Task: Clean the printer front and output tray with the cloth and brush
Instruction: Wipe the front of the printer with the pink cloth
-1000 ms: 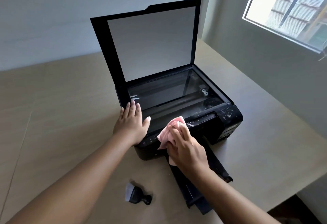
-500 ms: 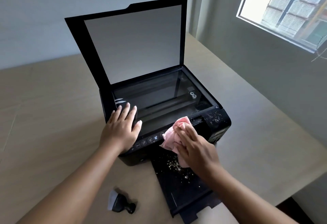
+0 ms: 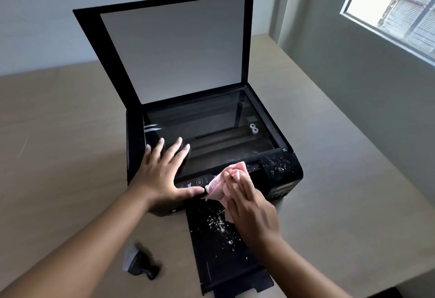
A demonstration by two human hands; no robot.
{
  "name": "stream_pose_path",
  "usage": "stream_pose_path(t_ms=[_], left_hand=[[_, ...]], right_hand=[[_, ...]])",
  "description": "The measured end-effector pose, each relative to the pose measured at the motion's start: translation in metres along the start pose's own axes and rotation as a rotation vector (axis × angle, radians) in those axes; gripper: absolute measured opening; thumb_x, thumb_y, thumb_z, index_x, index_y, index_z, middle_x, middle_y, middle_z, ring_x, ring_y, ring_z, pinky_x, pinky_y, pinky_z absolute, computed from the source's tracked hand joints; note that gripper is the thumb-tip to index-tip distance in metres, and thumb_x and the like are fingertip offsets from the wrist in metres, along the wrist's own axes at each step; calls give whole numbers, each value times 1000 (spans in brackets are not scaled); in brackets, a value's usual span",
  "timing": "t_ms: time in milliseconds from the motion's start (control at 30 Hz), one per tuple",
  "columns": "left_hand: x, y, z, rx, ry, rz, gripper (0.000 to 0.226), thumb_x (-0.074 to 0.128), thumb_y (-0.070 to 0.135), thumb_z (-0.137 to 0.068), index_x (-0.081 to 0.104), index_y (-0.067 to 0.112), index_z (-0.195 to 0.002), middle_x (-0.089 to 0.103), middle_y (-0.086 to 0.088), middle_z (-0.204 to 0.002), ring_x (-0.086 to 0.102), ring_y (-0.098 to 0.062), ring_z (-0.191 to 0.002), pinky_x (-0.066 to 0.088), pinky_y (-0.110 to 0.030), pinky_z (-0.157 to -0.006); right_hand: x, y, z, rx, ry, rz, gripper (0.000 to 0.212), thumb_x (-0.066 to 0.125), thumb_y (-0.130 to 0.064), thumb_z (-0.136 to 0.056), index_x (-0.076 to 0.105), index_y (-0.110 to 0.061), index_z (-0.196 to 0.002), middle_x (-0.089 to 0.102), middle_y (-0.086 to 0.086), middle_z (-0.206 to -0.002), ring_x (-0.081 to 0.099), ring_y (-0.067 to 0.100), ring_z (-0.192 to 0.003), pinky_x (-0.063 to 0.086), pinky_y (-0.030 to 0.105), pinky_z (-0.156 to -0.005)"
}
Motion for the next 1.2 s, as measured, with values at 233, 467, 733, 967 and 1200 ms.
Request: stream_pose_path(t_ms=[233,467,733,967,1200], left_hand=[[1,-2,1,27,-25,-101,115,32,93,-61,-12,36,-152,-19,11,-160,-18,-27,-147,-6,-54,-117],[-11,-5,-13,0,-392,103,115,48,87,-67,-26,45,-144,-44,19,-146,-43,-21,-135,-20,-55,-113],[-4,-2,-7,41,-290,37,113,43,88,-69,-25,42,-146,-42,12,-150,-37,-30,-139,-16,-57,-114],[7,-3,6,140,-84,-97,103,2,86,-66,-17,30,-151,-27,4,-158,-23,-34,-145,-8,-55,-117],[0,-14,2,197,-83,-92,111,7,96,-58,-14,38,-151,-23,15,-158,-18,-25,-148,-4,-48,-119]], right_hand=[[-1,-10,-7,50,129,-14,43,47,-30,-87,56,-26,-129,43,-7,-136,69,25,-87,57,33,-52],[-14,3,-14,-45,-94,-42,60,58,-35,-90,31,-47,-142,32,-22,-146,64,21,-99,56,37,-63],[-4,-21,-3,37,6,-9,49,52,-36,-89,43,-42,-137,36,-19,-144,66,21,-96,58,36,-62],[-4,-17,-4,336,156,-12,49,47,-45,-88,51,-31,-134,41,-9,-141,66,27,-97,53,39,-56],[-35,-14,-10,424,213,-106,19,59,-34,-91,58,-37,-110,46,-10,-121,64,24,-84,45,31,-57]])
Point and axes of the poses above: each hand's wrist, its own z-axis away from the middle knuckle, its own x-axis out of the palm, y = z × x, the point moved 3 cm from there along -z, towards the middle knuckle
